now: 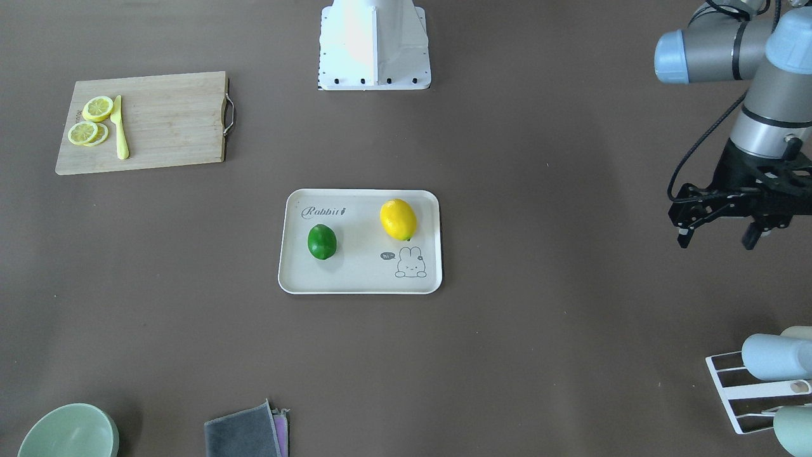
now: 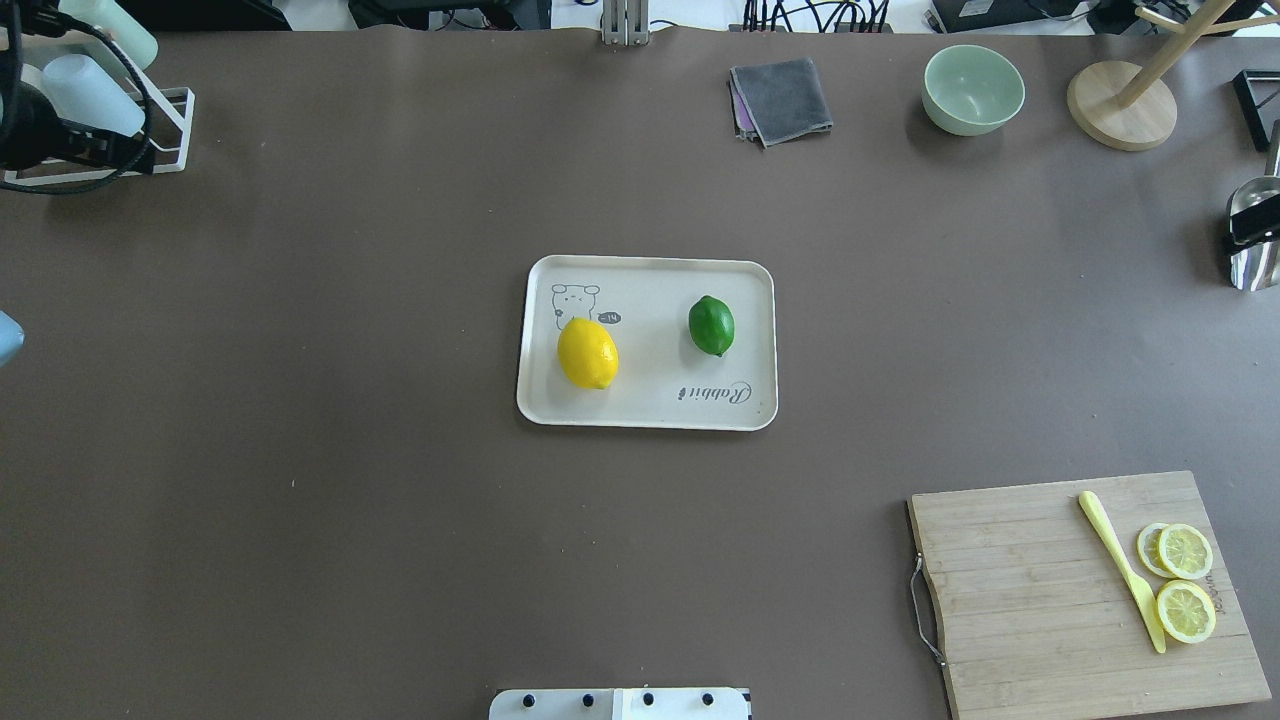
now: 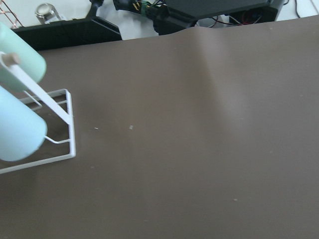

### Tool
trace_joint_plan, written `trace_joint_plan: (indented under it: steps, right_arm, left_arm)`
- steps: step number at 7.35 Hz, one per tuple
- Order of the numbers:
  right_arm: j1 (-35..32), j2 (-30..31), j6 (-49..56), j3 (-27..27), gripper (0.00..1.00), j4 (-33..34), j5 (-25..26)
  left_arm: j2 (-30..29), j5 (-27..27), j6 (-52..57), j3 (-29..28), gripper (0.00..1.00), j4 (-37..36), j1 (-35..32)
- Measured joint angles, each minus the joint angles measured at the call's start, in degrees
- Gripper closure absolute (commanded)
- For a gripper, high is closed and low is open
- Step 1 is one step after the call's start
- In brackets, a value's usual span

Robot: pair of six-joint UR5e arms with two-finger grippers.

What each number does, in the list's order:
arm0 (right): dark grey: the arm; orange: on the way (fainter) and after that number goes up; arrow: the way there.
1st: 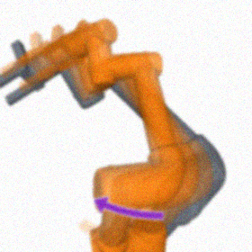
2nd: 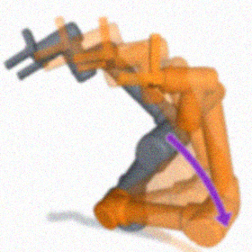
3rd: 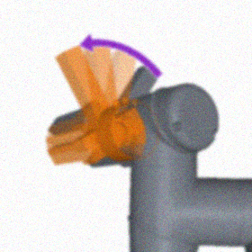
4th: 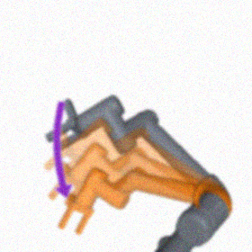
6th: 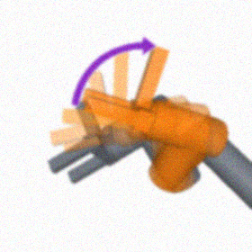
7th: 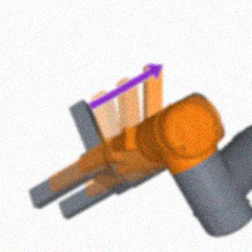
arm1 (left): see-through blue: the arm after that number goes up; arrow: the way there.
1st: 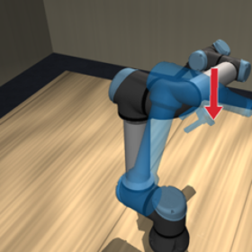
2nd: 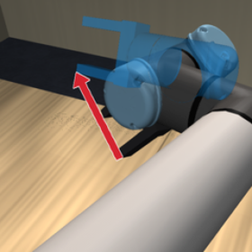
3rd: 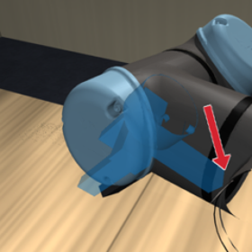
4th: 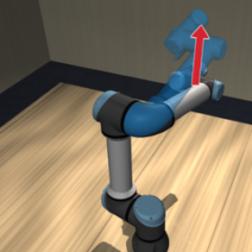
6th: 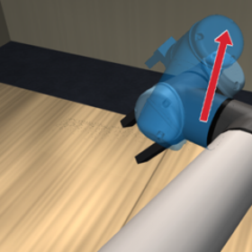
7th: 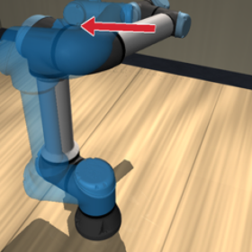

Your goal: Place all lemons on tray

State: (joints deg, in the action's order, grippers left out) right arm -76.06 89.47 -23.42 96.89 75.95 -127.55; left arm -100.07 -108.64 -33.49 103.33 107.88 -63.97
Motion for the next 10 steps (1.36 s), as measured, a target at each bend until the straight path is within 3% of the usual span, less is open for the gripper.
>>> trace_joint_plan:
  steps: [3, 5, 7, 10]
  right_arm:
    - [-8.60, 2.41, 19.13, -7.15, 0.00, 0.37, -7.44]
    - [-11.94, 3.70, 22.68, -7.29, 0.00, 2.22, -9.01]
    - [-13.23, 4.93, 23.19, -5.97, 0.00, 3.93, -9.87]
    - [-13.47, 5.66, 23.23, -4.03, 0.00, 7.22, -11.59]
  left_arm:
    - [3.98, -13.44, 15.04, -4.98, 0.02, -1.80, -10.83]
    - [3.33, -20.94, 28.23, -6.70, 0.02, -10.91, -20.94]
    - [3.45, -22.68, 39.00, -6.97, 0.02, -19.33, -27.47]
    - [4.50, -22.92, 41.06, -8.28, 0.02, -20.61, -28.85]
